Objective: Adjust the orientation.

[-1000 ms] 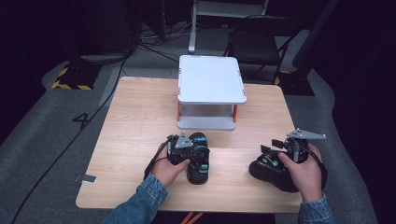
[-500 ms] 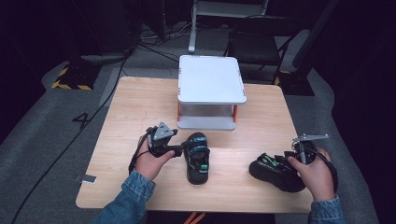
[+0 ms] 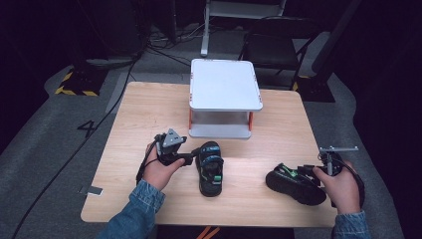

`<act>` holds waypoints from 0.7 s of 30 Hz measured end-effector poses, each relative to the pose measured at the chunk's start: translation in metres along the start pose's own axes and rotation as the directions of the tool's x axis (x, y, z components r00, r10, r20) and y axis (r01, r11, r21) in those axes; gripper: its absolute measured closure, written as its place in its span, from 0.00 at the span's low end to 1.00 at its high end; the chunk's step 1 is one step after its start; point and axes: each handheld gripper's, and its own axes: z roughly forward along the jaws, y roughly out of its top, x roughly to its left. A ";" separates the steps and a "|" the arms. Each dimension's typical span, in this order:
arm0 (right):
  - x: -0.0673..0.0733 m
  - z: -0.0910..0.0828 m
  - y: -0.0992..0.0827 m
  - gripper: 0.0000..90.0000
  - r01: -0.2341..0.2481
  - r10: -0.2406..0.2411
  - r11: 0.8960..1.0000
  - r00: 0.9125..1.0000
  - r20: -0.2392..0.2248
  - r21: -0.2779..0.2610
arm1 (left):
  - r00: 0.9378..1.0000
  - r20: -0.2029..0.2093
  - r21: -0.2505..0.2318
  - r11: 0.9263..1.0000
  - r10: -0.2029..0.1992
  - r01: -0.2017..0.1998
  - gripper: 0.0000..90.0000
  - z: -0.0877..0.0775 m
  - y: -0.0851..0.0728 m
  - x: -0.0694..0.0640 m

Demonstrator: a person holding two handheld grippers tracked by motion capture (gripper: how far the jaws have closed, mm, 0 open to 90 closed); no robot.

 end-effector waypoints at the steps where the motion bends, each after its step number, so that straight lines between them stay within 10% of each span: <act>1: 0.001 -0.001 0.001 0.83 0.016 -0.016 1.000 1.000 0.009 0.003 | 1.000 0.002 0.004 1.000 0.000 0.000 0.37 0.000 0.000 -0.001; 10: 0.009 0.001 0.005 0.98 0.117 -0.116 0.993 0.982 0.152 -0.002 | 1.000 0.012 0.001 1.000 0.006 -0.006 0.36 0.000 -0.001 0.000; 17: 0.002 0.005 0.002 0.65 0.053 -0.049 0.998 0.985 0.168 -0.018 | 1.000 0.011 0.002 1.000 0.004 -0.004 0.36 0.000 0.000 -0.001; 21: 0.002 0.002 -0.001 0.65 0.024 -0.025 1.000 0.990 0.136 0.004 | 1.000 0.012 0.008 1.000 0.010 -0.010 0.36 0.001 -0.001 0.000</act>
